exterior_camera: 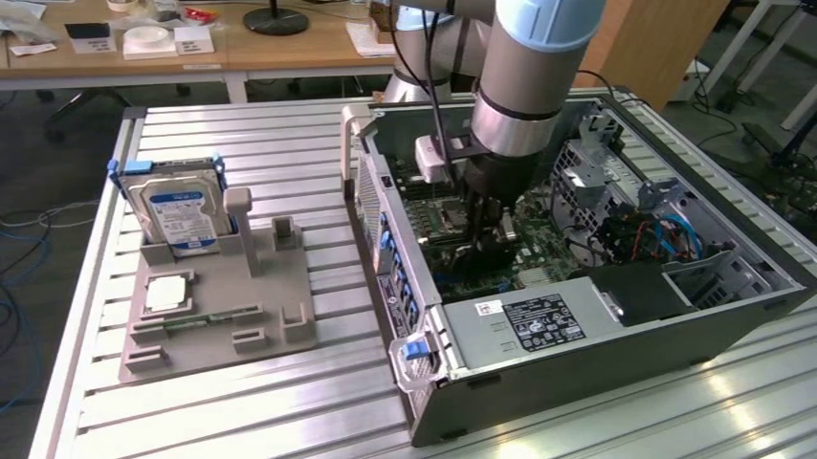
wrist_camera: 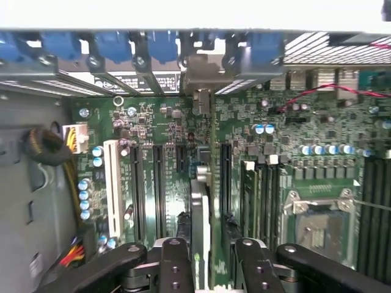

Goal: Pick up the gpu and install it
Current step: 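Insert the gpu into the slot, then press down on the gpu until it lock into place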

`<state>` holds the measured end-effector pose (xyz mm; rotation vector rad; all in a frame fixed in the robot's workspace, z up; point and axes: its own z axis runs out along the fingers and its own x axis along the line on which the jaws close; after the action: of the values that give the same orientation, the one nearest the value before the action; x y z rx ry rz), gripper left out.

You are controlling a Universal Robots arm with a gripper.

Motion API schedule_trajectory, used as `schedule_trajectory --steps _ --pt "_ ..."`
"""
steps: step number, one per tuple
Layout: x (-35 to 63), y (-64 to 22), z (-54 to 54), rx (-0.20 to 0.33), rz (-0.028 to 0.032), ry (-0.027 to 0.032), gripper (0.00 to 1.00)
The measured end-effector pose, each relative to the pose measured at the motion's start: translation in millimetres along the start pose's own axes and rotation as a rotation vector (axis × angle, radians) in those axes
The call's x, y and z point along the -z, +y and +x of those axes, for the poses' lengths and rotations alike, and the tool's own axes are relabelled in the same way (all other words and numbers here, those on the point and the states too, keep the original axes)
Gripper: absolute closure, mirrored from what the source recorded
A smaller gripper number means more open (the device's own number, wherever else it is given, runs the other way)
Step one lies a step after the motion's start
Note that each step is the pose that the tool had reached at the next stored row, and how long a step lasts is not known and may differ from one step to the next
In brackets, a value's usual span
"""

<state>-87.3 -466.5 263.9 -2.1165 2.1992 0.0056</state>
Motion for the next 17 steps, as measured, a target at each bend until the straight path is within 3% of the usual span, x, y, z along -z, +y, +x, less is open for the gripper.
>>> schedule_trajectory --steps 6,7,9,12,17 --pt "18.2 -0.9 -1.2 0.001 0.0101 -0.0005 0.68" --pt "18.2 -0.9 -1.2 0.001 0.0102 -0.0005 0.68" --pt "18.3 -0.9 -1.2 0.001 0.0101 -0.0004 0.81" --pt "18.3 -0.9 -1.2 0.001 0.0101 -0.0004 0.89" --pt "18.3 -0.9 -1.2 0.001 0.0101 -0.0004 0.89"
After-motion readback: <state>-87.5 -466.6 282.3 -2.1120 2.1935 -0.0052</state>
